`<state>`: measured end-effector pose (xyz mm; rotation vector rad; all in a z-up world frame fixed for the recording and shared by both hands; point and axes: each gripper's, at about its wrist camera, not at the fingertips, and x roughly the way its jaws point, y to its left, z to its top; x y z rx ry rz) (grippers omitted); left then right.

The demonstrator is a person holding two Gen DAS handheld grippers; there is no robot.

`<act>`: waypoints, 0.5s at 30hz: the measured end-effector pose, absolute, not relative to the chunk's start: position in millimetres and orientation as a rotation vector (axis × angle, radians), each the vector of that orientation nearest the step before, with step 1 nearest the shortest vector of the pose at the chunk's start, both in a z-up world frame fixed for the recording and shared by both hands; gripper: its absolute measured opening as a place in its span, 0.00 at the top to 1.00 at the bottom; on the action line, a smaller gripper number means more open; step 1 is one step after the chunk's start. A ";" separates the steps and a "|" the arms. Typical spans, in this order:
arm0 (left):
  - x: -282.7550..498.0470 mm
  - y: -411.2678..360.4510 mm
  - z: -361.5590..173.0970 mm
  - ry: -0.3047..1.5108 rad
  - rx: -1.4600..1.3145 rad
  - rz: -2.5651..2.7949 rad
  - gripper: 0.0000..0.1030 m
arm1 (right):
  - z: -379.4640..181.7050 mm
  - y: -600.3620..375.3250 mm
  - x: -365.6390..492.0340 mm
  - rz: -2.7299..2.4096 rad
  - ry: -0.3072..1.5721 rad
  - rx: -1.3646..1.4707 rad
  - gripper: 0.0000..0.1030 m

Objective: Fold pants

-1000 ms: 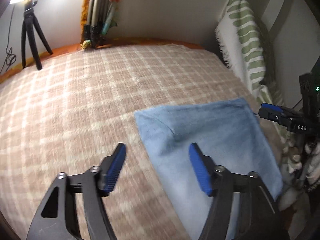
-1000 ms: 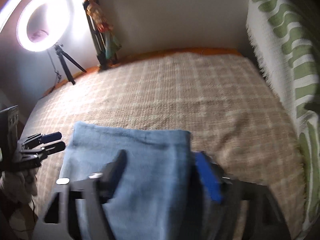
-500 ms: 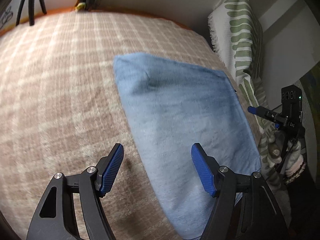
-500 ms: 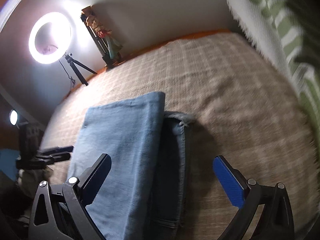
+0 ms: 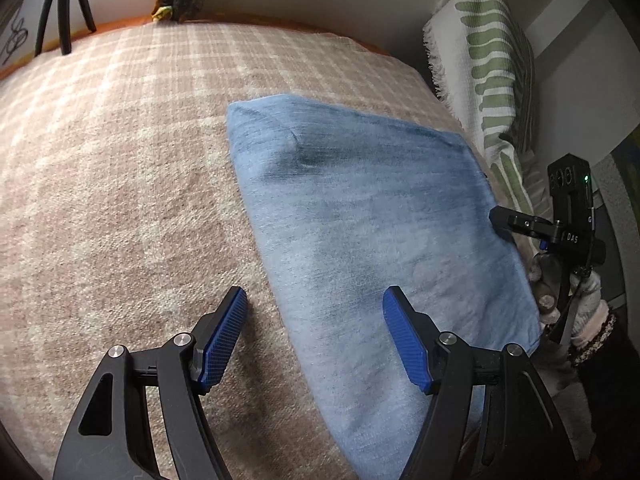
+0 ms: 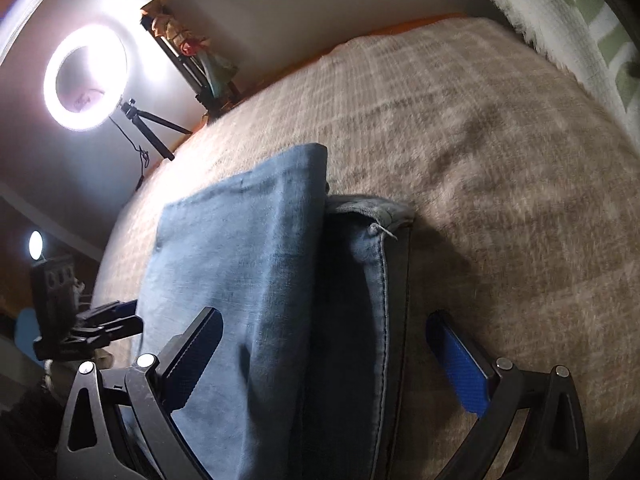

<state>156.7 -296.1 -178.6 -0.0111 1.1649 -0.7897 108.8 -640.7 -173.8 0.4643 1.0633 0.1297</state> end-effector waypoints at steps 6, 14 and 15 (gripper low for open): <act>152.7 -304.5 -179.3 1.140 0.018 -0.771 0.32 | -174.4 -628.2 110.1 0.116 1.085 0.336 0.00; 149.8 -309.9 -181.1 1.108 0.033 -0.776 0.33 | -175.9 -625.1 116.3 0.088 1.110 0.274 0.00; 149.0 -311.3 -181.4 1.104 0.031 -0.777 0.34 | -176.2 -625.3 116.8 0.089 1.110 0.273 0.00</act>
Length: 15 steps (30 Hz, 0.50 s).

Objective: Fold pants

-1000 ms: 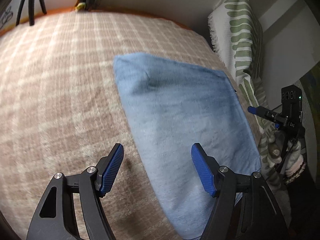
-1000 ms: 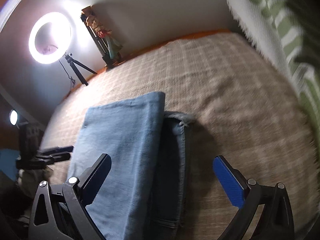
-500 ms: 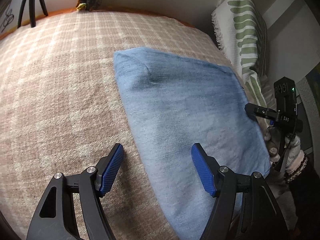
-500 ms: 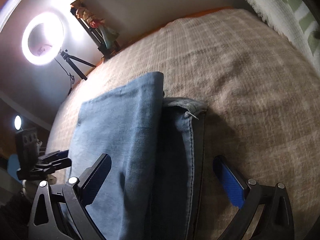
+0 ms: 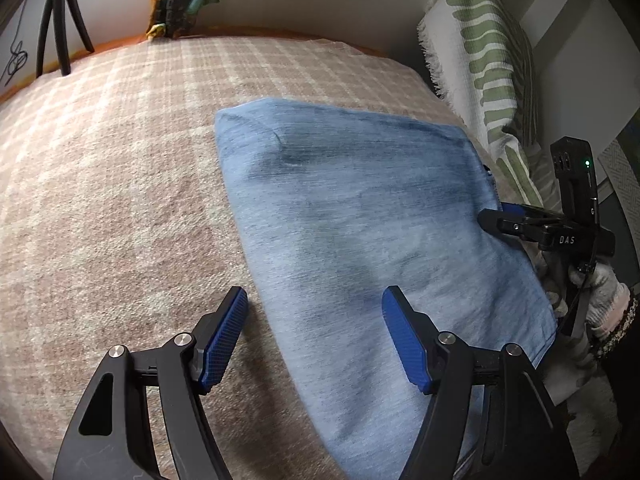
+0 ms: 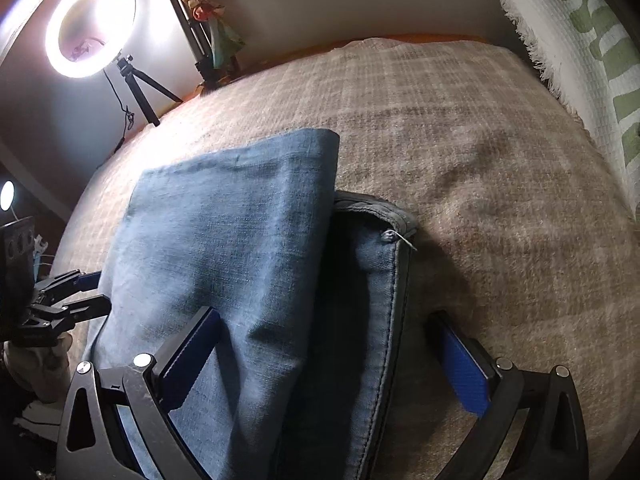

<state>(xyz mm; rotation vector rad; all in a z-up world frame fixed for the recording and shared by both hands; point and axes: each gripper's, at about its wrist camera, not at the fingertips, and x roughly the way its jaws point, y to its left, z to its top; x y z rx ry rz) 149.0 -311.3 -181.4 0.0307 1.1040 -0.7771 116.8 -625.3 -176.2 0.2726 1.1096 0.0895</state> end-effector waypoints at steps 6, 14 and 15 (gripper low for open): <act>147.5 -315.2 -182.9 1.089 0.020 -0.801 0.43 | -175.6 -625.9 117.8 0.111 1.101 0.283 0.05; 148.8 -312.2 -184.6 1.077 -0.002 -0.817 0.54 | -173.1 -617.5 120.9 0.156 1.090 0.354 0.42; 148.8 -311.6 -184.6 1.076 -0.001 -0.817 0.56 | -172.8 -616.6 120.8 0.150 1.089 0.354 0.43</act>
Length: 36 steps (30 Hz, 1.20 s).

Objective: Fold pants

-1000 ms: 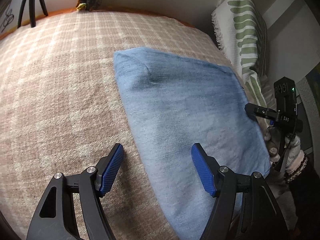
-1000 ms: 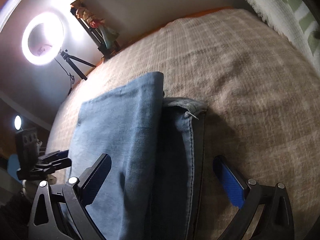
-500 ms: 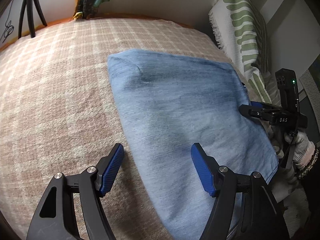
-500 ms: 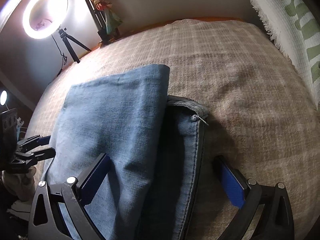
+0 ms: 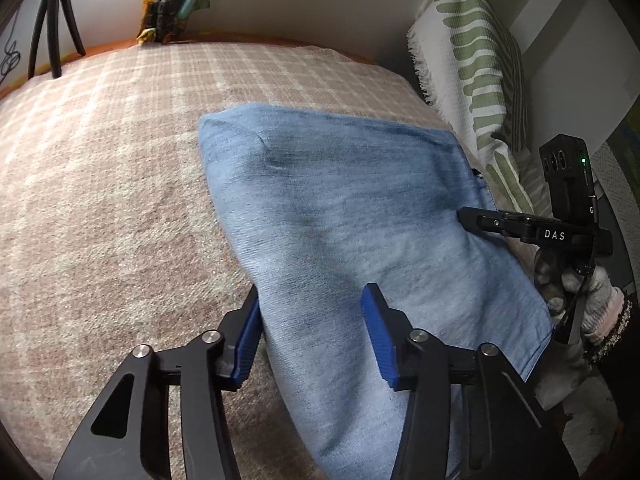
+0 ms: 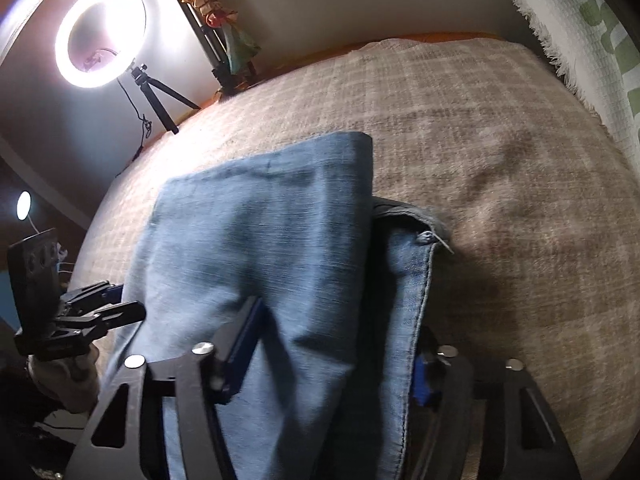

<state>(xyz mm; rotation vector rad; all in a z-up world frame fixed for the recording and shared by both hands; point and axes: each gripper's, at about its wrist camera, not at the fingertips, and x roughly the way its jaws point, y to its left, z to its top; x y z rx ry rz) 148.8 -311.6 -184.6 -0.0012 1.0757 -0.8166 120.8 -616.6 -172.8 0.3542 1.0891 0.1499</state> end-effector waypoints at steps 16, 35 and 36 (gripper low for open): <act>144.5 -298.3 -167.5 1.043 -0.018 -0.849 0.84 | -146.3 -604.5 109.5 0.007 1.035 0.282 0.85; 143.6 -311.5 -142.8 0.971 0.004 -0.880 0.88 | -100.5 -581.1 114.8 0.030 0.955 0.173 0.93; 144.8 -309.1 -145.5 0.978 -0.002 -0.874 0.88 | -105.4 -583.9 115.9 0.031 0.977 0.175 0.93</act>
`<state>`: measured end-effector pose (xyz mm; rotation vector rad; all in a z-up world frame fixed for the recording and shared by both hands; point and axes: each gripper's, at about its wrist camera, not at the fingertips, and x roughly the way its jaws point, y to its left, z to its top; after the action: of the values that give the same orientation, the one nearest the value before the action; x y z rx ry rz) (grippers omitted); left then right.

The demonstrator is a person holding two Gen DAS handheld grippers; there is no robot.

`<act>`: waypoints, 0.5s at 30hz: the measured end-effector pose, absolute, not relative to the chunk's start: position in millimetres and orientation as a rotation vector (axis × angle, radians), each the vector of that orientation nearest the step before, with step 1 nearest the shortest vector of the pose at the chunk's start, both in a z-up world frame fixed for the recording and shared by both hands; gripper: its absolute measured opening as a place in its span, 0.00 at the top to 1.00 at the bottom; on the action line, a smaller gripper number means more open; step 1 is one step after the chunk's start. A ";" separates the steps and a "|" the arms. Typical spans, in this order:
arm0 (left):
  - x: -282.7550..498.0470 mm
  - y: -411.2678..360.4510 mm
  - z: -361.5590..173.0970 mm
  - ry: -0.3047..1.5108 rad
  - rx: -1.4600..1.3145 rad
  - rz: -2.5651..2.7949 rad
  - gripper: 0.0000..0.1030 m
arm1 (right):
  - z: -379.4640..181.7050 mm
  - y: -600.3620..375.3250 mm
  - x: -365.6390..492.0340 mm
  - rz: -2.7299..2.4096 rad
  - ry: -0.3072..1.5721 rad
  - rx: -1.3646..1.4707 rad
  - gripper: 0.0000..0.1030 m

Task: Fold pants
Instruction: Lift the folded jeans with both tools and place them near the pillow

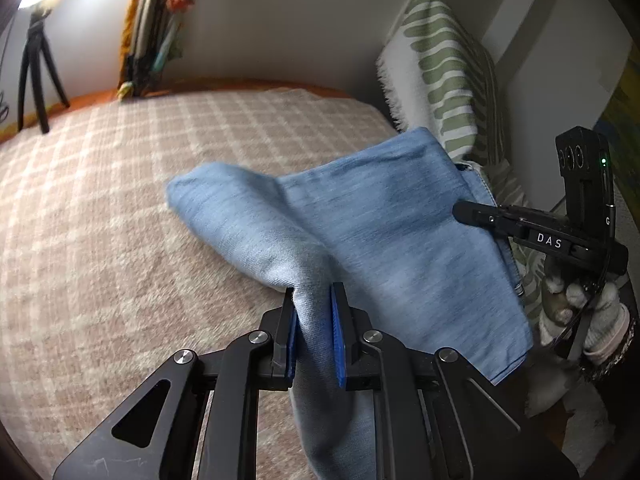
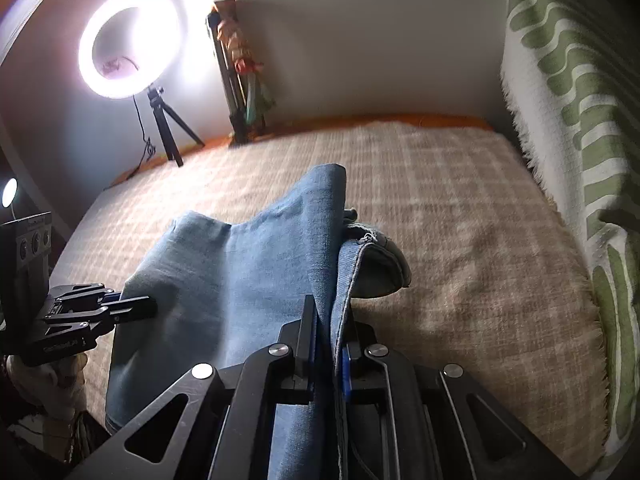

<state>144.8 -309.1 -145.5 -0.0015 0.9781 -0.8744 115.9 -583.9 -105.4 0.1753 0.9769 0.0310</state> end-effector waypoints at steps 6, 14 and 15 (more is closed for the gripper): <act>155.9 -295.6 -171.6 1.077 -0.071 -0.834 0.80 | -145.8 -618.9 108.9 0.058 1.044 0.321 0.61; 165.0 -297.7 -185.5 1.140 -0.087 -0.806 0.47 | -176.3 -647.6 90.5 0.089 1.081 0.444 0.19; 165.8 -298.3 -187.4 1.145 -0.097 -0.808 0.47 | -177.9 -648.2 88.4 0.097 1.067 0.463 0.18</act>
<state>165.8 -298.3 -187.4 -0.0973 1.1450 -0.8079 88.4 -648.2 -177.9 0.4633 1.0667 0.0968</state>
